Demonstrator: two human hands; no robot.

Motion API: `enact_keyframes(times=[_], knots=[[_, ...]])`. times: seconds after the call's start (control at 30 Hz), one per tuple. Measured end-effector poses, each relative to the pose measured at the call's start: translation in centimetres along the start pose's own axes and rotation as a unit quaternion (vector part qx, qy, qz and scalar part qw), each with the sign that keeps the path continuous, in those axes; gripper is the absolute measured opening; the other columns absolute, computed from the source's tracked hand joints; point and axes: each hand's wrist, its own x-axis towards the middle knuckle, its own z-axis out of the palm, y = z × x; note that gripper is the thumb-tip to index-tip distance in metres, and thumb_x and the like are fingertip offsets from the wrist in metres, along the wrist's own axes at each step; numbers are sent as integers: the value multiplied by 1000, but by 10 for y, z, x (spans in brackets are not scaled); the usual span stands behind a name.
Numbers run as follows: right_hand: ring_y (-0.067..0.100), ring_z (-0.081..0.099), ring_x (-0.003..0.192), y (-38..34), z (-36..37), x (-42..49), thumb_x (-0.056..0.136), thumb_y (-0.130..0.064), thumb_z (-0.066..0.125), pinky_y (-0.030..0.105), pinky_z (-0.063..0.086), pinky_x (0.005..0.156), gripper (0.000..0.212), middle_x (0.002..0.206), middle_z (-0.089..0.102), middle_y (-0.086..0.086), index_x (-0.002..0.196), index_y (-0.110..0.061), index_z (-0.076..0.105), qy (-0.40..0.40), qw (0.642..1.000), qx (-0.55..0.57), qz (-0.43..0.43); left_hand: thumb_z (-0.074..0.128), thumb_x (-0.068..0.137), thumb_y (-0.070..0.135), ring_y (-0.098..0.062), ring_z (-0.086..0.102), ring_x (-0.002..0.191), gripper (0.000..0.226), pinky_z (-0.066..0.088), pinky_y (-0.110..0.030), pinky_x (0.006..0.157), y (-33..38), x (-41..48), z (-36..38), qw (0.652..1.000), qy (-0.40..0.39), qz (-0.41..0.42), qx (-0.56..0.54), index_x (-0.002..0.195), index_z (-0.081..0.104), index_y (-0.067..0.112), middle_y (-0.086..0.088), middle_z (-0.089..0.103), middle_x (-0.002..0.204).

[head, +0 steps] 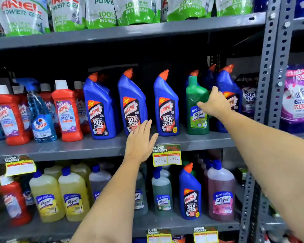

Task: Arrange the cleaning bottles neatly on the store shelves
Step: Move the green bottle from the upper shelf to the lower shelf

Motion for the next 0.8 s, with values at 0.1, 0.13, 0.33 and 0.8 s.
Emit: enact_keyframes(times=[0.1,0.13,0.33,0.8], knots=[[37,54,122,5,5,4,75,-39,82,41,46,95,86,133,55,21,136,-2,35,-21,995,84,48,35,102,43,-31,59,110,52,46,-41,83,-8,-3,9,999,-36,4,20,148,34,18,-9,61,131],[35,55,122,7,6,5,72,-39,84,43,48,97,89,133,57,17,138,-4,36,-19,993,105,46,35,102,42,-30,62,104,47,46,-40,80,-12,-5,12,999,-41,12,31,142,44,19,-7,66,123],[24,62,111,21,30,6,61,-34,92,44,51,98,82,124,64,6,126,-15,47,-38,972,225,49,42,100,32,-24,68,82,34,48,-34,62,-13,-7,22,996,61,58,26,101,71,16,-1,75,91],[12,56,110,30,34,-35,69,-32,86,27,45,98,81,119,58,-4,134,-10,42,59,964,251,-62,37,96,32,-31,63,56,43,41,-30,47,-9,-10,22,991,100,69,57,75,66,10,-8,68,65]])
